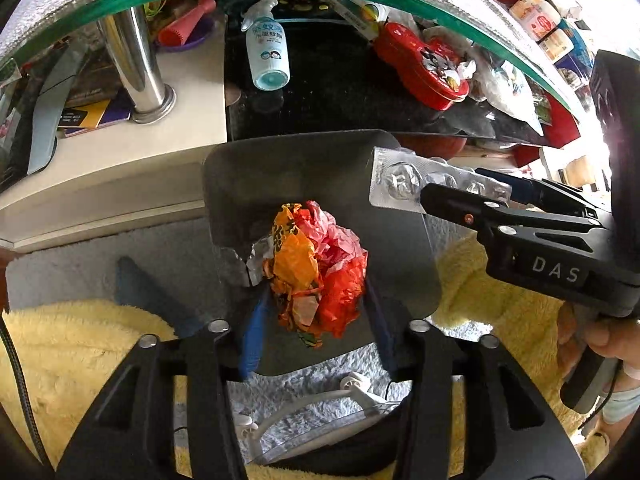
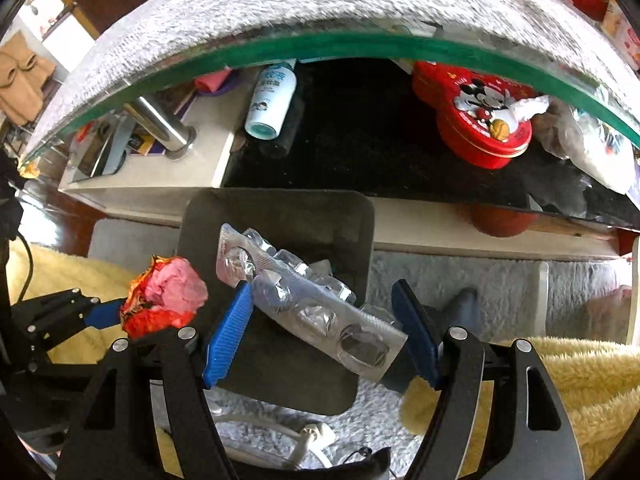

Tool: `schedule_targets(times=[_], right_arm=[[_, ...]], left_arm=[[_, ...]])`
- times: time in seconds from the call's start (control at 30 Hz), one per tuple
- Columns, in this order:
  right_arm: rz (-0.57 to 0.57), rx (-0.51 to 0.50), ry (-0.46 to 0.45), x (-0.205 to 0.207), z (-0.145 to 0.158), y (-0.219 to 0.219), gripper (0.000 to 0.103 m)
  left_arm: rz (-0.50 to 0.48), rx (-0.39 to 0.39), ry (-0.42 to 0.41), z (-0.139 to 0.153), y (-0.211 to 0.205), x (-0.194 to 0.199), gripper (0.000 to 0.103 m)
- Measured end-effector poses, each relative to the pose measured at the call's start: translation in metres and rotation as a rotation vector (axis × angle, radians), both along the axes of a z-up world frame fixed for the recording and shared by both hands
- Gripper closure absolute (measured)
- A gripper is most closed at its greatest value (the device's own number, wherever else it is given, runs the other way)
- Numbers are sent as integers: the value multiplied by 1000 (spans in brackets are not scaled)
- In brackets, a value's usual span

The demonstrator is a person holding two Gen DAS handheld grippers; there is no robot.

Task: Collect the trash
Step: 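Release the red wrapper and blister pack into the black bin with both tools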

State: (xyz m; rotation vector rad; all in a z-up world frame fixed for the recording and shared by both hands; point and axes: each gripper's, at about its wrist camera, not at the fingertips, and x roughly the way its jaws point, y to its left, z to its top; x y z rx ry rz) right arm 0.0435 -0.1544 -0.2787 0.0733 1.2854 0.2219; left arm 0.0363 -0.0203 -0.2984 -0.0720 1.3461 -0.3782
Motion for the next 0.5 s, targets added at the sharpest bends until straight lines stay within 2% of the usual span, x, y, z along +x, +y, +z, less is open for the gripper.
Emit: schedule_targets(times=[0.1,0.3,0.5], right_arm=[[-5,3,-9,2,2,2,21],[-37,-5,-28,5,11,-7,19],[-73,-3,-68,5,32,-23,18]], left_arm=[[7,2,-1,1,2,2,52],[27,15,-22,9,9,3,40],[48,29,-77,34,17,4,35]])
